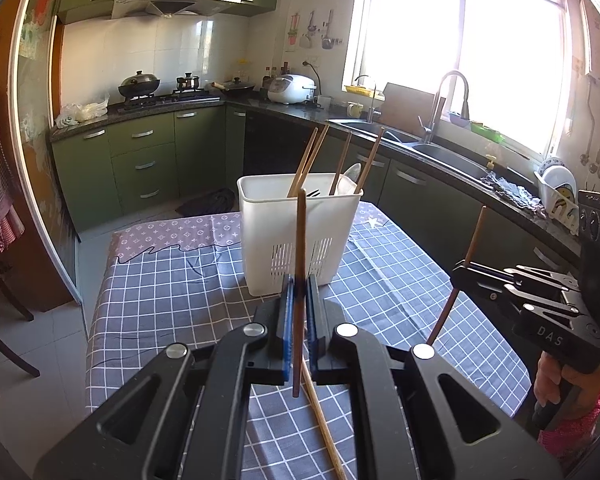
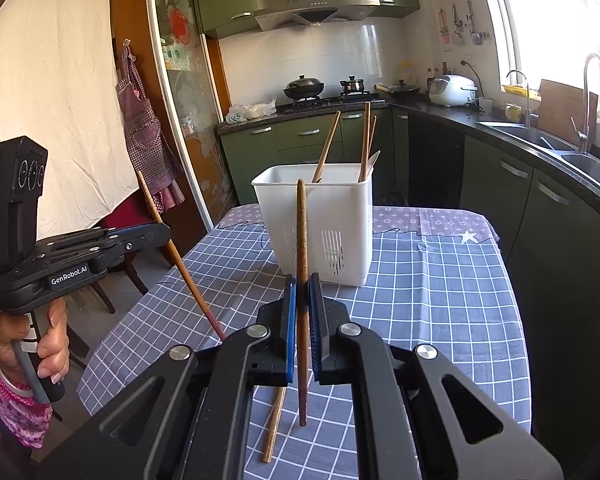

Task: Organize utensils
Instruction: 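Carry both held chopsticks up toward the white caddy, then lower the left tool's chopstick into the caddy and open the left tool, then lower the right tool's chopstick into the caddy and open the right tool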

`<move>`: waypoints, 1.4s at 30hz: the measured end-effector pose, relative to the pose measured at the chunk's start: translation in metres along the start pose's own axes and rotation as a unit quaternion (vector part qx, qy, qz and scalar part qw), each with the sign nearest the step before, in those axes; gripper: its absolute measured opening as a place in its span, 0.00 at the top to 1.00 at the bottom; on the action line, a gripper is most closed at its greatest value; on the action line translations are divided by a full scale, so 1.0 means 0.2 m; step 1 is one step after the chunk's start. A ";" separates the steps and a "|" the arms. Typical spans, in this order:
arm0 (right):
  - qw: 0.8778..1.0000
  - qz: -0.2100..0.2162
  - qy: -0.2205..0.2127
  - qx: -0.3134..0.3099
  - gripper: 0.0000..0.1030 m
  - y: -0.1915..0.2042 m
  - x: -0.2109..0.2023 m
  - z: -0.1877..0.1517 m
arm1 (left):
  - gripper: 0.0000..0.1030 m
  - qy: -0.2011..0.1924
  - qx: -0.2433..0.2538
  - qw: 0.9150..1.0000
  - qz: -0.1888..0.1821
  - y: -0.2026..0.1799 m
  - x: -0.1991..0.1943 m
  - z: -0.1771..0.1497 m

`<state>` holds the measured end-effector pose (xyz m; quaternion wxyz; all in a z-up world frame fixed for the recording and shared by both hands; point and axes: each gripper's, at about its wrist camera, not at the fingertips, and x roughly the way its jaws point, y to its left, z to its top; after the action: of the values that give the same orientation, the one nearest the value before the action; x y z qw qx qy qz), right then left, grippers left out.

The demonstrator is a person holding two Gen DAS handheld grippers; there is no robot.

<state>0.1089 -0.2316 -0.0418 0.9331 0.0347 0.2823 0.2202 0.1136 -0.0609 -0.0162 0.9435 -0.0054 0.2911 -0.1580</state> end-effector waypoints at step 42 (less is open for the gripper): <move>0.992 -0.056 -0.114 -0.004 0.93 -0.12 0.41 0.88 | 0.85 -0.036 0.023 0.998 0.038 0.07 0.34 0.60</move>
<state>0.2745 -0.2075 0.0597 0.9702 0.0394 0.1747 0.1632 0.2373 -0.0773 0.0443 0.9585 0.0221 0.2535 -0.1285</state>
